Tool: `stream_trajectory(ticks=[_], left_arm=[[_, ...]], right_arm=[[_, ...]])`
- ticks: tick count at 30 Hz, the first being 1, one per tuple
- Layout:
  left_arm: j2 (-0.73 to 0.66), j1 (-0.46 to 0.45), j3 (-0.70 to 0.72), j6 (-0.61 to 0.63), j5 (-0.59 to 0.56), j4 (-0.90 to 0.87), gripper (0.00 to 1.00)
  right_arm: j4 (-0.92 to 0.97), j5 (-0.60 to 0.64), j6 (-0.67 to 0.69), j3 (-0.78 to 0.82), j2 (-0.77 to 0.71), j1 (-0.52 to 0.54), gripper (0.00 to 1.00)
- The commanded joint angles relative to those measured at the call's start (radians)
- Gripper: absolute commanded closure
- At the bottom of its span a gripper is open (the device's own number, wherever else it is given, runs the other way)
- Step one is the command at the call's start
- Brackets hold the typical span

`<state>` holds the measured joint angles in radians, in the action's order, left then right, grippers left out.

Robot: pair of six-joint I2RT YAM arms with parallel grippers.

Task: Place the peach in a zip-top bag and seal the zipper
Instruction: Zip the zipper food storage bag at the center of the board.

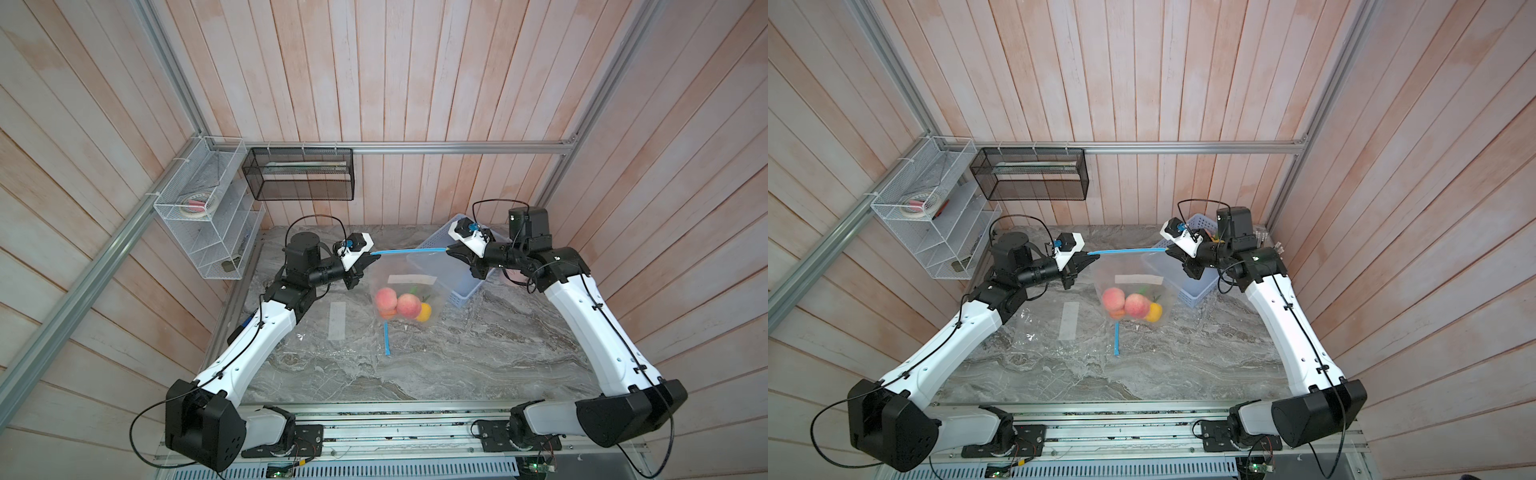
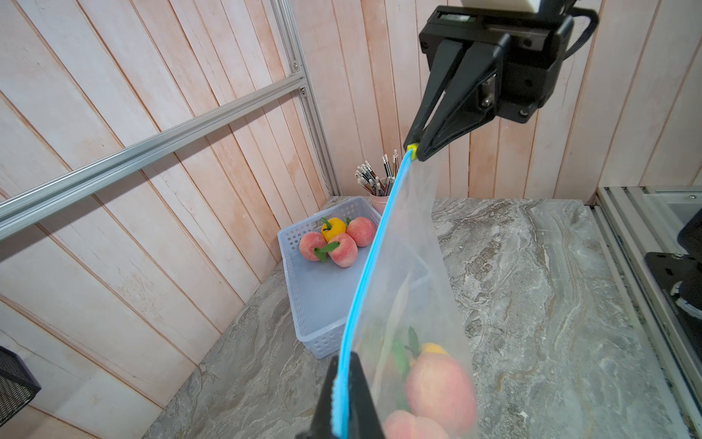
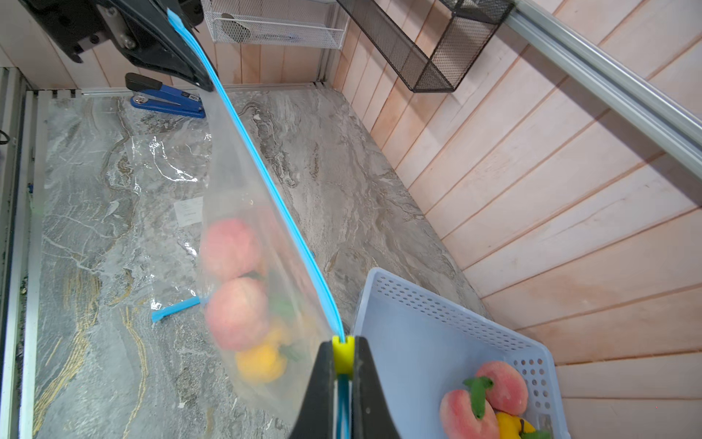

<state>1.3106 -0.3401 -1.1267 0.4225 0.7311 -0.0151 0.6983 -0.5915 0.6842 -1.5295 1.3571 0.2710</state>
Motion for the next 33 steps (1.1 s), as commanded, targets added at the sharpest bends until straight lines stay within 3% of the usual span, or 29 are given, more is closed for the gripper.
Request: stream_trajectory(ticks=[1, 16, 27, 30, 33], left_arm=[[-0.028, 0.029, 0.015, -0.021, -0.053, -0.011, 1.0], [-0.021, 0.029, 0.018, -0.025, -0.071, -0.017, 1.0], [-0.004, 0.028, 0.018, -0.051, -0.057, 0.003, 1.0], [0.006, 0.028, 0.028, -0.101, -0.04, 0.047, 1.0], [0.031, 0.029, 0.03, -0.194, -0.068, 0.109, 1.0]], right_arm=[[-0.02, 0.083, -0.026, 0.022, -0.033, -0.058, 0.98], [-0.098, 0.118, -0.029, 0.108, -0.097, -0.118, 0.98], [-0.108, 0.05, -0.021, 0.131, -0.116, -0.119, 0.97], [-0.158, -0.011, -0.079, 0.136, -0.123, -0.118, 0.8], [-0.321, -0.039, -0.222, 0.196, -0.167, -0.117, 0.45]])
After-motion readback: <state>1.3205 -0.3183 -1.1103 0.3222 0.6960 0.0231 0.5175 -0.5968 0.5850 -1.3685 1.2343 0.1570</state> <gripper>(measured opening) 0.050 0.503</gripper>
